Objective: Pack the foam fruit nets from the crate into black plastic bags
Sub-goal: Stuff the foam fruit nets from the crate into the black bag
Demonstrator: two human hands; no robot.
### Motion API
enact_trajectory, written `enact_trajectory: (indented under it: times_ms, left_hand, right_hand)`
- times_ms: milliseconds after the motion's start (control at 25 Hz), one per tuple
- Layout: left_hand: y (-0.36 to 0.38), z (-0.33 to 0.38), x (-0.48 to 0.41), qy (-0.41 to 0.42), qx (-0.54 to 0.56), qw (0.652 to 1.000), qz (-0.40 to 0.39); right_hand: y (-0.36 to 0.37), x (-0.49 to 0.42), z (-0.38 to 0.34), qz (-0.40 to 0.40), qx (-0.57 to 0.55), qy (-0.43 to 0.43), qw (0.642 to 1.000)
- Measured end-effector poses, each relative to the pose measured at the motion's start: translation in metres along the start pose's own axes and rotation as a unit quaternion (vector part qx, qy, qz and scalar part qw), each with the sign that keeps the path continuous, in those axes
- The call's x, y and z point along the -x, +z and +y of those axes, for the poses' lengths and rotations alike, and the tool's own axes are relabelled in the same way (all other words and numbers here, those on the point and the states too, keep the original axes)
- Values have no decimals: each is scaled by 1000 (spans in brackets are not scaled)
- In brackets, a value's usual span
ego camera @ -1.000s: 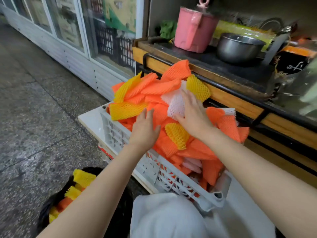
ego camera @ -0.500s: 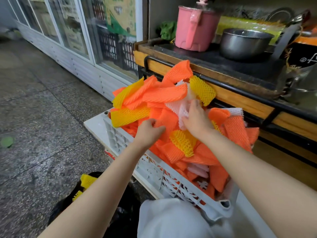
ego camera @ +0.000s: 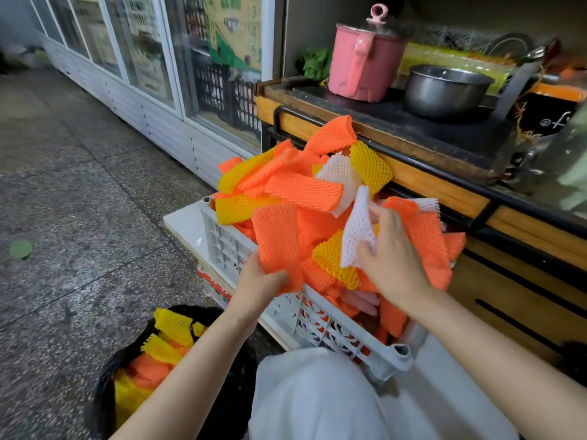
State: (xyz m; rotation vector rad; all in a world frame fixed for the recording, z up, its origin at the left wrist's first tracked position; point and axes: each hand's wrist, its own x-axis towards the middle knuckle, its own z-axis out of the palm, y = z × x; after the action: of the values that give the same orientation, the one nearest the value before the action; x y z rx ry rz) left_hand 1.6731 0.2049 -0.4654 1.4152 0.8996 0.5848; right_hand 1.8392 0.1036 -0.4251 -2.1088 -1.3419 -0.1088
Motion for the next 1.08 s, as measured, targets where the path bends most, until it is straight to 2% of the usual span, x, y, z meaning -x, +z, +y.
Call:
enact_trajectory:
  times_ms: [160, 320, 360, 480, 600, 680, 760, 840, 960, 1080]
  left_hand:
    - [9, -3, 19, 40, -21, 998, -35]
    - [5, 0, 28, 25, 73, 992, -96]
    - [1, -1, 30, 29, 68, 992, -105]
    - [-6, -9, 31, 55, 44, 996, -52]
    - [-14, -15, 26, 72, 1, 996, 45]
    - [-20, -19, 22, 78, -42, 993, 83]
    - [-25, -21, 22, 84, -66, 990, 96]
    - [-29, -22, 21, 77, -68, 989, 107]
    - [-33, -22, 19, 61, -57, 990, 110]
    - [-32, -23, 14, 63, -70, 988, 124]
  right_hand:
    - [18, 30, -31, -112, -21, -82, 990]
    - [27, 34, -46, -165, -95, -82, 978]
    - [26, 34, -48, -179, -99, -91, 975]
    - [25, 39, -51, -208, -125, -149, 959]
    - [30, 29, -31, -145, -137, -98, 975]
    - [36, 14, 1, -117, -44, -12, 992]
    - [41, 3, 27, -176, 63, 66, 980]
    - [48, -1, 39, -211, 112, 81, 968]
    - [56, -4, 40, -186, 95, 54, 977]
    - [47, -5, 31, -116, 25, 71, 990]
